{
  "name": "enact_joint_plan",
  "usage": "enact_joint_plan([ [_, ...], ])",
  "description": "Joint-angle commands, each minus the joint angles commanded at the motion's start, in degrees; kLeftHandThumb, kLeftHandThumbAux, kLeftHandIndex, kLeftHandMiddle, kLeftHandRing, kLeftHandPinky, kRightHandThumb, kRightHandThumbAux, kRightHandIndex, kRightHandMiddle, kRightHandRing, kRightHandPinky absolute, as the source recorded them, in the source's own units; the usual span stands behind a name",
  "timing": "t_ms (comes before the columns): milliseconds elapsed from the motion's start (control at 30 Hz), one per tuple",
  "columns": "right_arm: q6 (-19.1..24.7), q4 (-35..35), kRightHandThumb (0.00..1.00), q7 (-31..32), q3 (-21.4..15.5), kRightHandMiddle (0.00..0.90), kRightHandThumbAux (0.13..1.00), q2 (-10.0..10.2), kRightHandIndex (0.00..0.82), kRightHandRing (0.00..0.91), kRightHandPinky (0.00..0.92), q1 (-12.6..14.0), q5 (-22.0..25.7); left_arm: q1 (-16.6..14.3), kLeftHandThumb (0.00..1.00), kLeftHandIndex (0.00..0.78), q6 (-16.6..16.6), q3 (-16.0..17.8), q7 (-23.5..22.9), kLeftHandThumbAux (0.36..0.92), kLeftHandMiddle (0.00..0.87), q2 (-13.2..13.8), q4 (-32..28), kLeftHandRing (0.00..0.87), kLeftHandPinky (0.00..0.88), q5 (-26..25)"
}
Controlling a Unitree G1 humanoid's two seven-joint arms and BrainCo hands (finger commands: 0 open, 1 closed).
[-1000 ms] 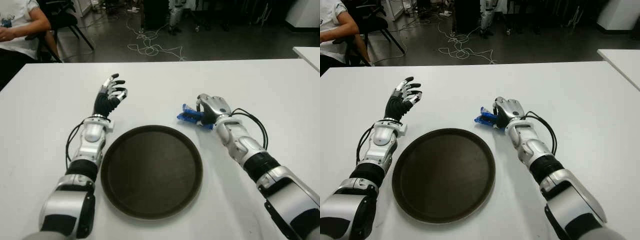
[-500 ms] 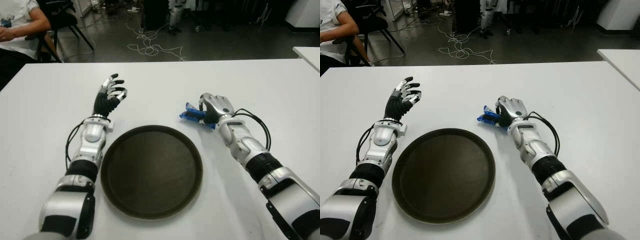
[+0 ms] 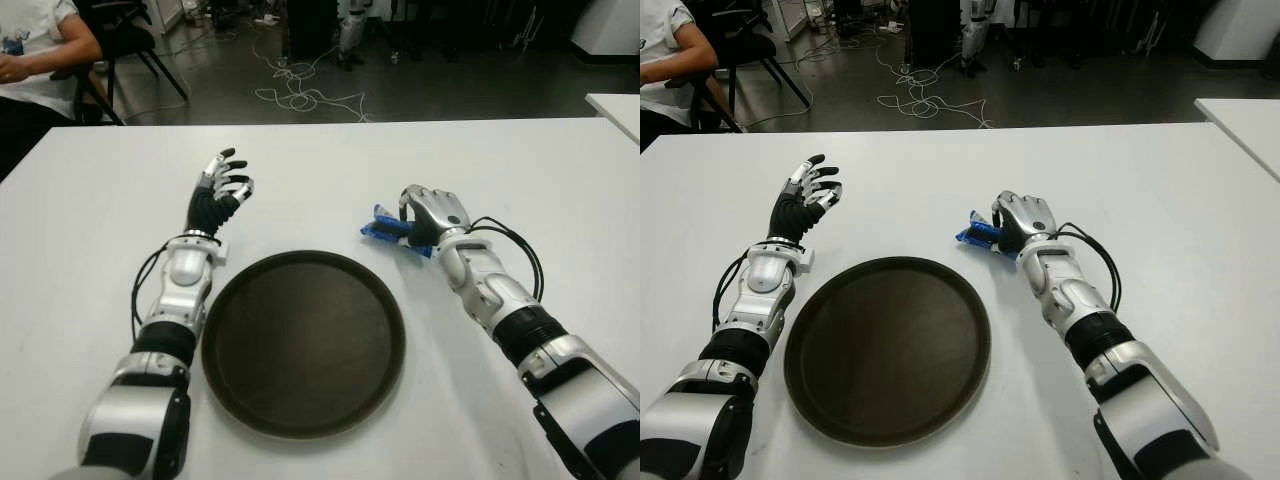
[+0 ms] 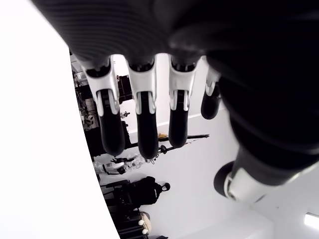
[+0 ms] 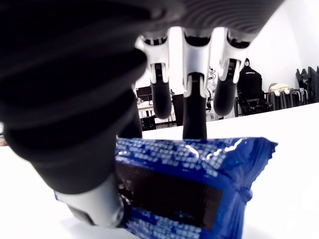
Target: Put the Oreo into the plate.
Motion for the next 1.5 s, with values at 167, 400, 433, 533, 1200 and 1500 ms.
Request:
enact_joint_plan([
  [167, -0.5, 0.4, 0.185, -1.2, 0.1, 0.723, 0.88, 0.0, 0.587, 0.723, 0.715, 0.0, -0.2, 0.1, 0.397, 0.113, 0.2, 0.1, -0.2, 0.705, 0.225, -0.1, -0.3, 0.254, 0.298, -0.2],
  [400, -1.0, -0.4, 0.203, -2.8, -0.3, 0.733, 0.892, 0.0, 0.591, 0.729, 0.715, 0.2, -0.1, 0.0, 0.423, 0.114, 1.0, 0.3, -0.6, 0.703, 0.227, 0.0, -0.4, 0.255, 0.305, -0.6],
  [433, -1.0, -0.9, 0.204, -3.3, -0.3, 0.734, 0.893, 0.0, 0.592, 0.729, 0.714, 0.4, -0.3, 0.1, 0.427, 0.114, 1.0, 0.4, -0.8, 0.701, 0.227, 0.0, -0.5, 0.256, 0.306, -0.8],
  [533, -1.0, -1.4, 0.211, -4.1, -0.3, 0.734, 0.89, -0.1, 0.596, 0.726, 0.706, 0.6, -0.5, 0.2, 0.433, 0.116, 1.0, 0.5, -1.0, 0.693, 0.227, -0.1, -0.6, 0.255, 0.303, -0.9],
  [1200, -0.9, -6.1, 0.237, -3.8, -0.1, 0.722, 0.879, -1.0, 0.592, 0.721, 0.716, 2.2, -1.0, 0.2, 0.431, 0.119, 0.6, 0.3, 0.0, 0.701, 0.236, 0.1, -0.5, 0.262, 0.311, -0.1],
  [1500, -0.8, -8.4, 0.514, -2.6, -0.1, 0.719, 0.79, -1.5, 0.496, 0.722, 0.719, 2.9, -1.1, 0.3, 0.407, 0.116, 0.0, 0.3, 0.0, 0.694, 0.231, 0.2, -0.2, 0.259, 0.306, 0.0],
])
